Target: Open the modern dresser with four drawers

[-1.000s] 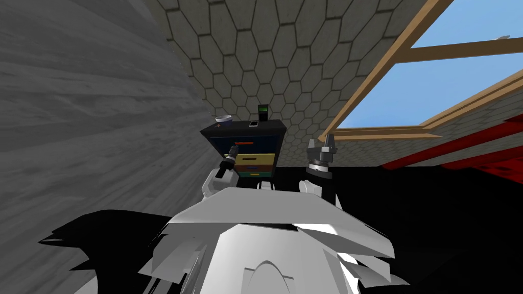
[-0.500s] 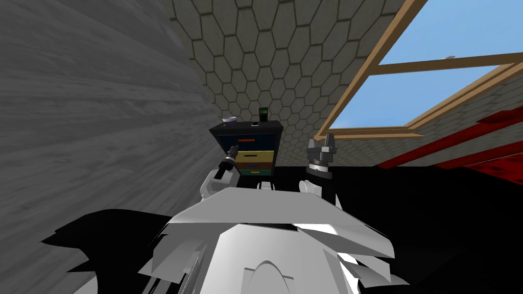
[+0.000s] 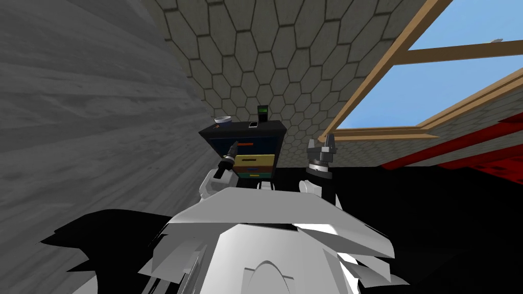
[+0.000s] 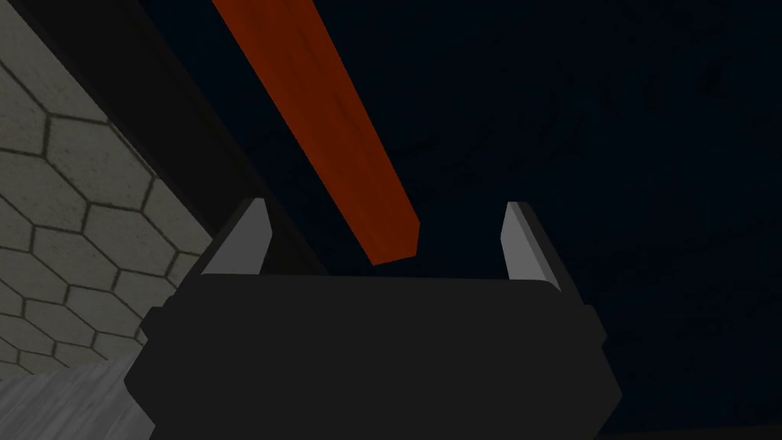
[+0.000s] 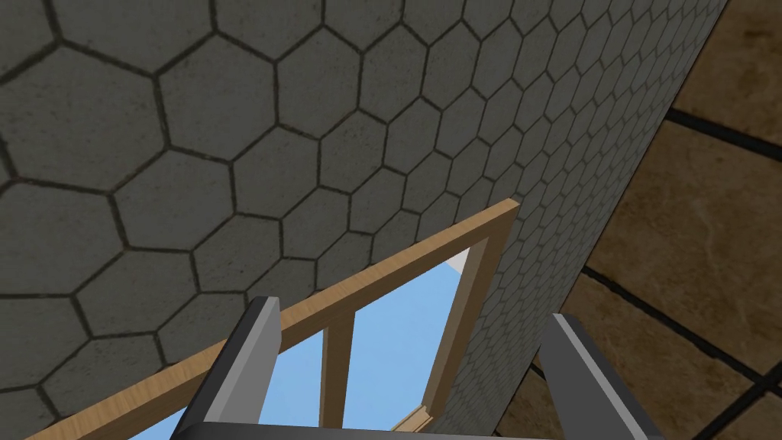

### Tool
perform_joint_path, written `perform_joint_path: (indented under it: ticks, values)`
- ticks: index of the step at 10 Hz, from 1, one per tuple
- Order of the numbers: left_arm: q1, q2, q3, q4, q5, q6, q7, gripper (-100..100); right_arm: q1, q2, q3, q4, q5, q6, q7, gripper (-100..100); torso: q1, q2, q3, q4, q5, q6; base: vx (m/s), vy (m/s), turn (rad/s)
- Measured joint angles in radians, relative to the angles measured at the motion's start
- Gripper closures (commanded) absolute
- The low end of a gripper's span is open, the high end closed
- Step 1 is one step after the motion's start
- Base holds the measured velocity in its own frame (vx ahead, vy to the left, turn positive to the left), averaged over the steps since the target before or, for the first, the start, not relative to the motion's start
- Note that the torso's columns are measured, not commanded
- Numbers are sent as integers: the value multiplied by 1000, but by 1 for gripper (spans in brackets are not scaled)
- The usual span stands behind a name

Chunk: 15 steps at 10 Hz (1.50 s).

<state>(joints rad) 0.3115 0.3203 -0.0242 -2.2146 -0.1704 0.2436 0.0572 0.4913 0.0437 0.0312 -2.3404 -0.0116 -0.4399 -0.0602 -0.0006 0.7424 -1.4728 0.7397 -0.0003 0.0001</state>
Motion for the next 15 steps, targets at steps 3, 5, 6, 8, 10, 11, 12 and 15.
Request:
perform_joint_path:
  ticks: [3,5,6,8,10,11,12,15]
  values:
    - [2,0,-4,-16,0,1,2,100,0,0,0,0,0,0,0,0,2,1,1,-3,2,-2,-82,1,22]
    - [17,6,-9,-31,2,5,4,100,-1,0,0,0,0,0,0,0,3,0,0,-1,1,-2,-191,-20,27]
    - [27,8,-13,-41,2,9,4,100,-1,0,0,0,0,0,0,0,1,-3,-2,-1,0,-2,-82,-19,6]
    - [36,11,-17,-46,3,12,5,100,0,0,0,0,0,0,0,0,1,-7,-5,-2,0,-1,-137,1,31]
    - [45,14,-23,-59,3,12,5,100,-1,0,0,0,0,0,0,0,1,-3,-2,-3,1,-1,-160,1,24]
    - [53,15,-26,-63,3,10,6,-100,-1,0,0,0,0,0,0,0,3,-5,-3,-3,1,-1,-52,6,7]
    - [63,24,-24,-81,6,17,10,-100,0,0,0,0,0,0,0,0,3,-10,-6,-3,1,-1,50,-3,13]
    - [101,46,-25,-170,6,71,23,-100,0,0,0,0,0,0,0,0,1,-9,-6,-3,0,0,85,8,13]
